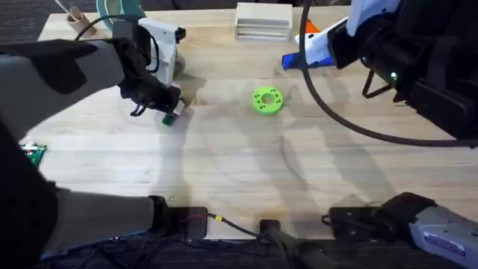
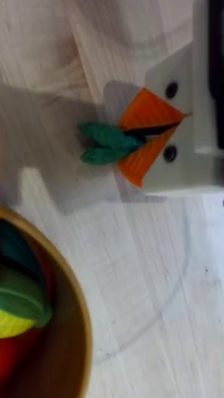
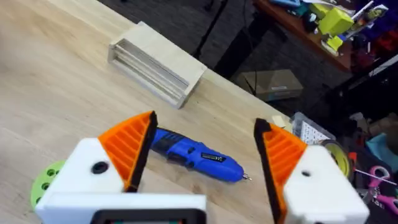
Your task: Pick up the gripper from the table and insert it into the empty holder that is missing its gripper. Then pick up a screw, insert it into the mounting hole, and use the screwdriver to tighten it. Finally, clean up the table by picking up the vegetable and placing it into the bucket.
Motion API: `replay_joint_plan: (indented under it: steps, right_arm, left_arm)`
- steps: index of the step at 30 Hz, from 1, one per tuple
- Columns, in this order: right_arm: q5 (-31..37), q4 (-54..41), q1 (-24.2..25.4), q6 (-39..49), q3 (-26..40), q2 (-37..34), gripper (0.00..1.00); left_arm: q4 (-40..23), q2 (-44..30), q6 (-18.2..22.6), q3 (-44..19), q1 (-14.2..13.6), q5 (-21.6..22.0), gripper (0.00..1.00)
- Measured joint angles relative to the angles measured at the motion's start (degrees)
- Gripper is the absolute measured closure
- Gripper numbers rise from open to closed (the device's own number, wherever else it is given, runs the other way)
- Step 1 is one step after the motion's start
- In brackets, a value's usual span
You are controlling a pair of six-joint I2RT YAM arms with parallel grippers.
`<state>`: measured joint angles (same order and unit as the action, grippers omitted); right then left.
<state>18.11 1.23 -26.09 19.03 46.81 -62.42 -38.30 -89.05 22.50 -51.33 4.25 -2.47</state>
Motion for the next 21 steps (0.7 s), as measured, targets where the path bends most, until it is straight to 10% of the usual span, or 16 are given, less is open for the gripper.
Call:
replay_joint_plan:
  steps: [10,21]
  right_arm:
    - [0.00,-0.02,0.00,0.02,0.00,0.00,0.010]
    - [0.00,-0.02,0.00,0.02,0.00,-0.02,0.010]
  left_arm:
    - [1.64,16.66,-2.01,0.28,-0.78,-1.14,0.982]
    - [23.92,21.47,-7.29,0.28,1.27,-1.61,0.982]
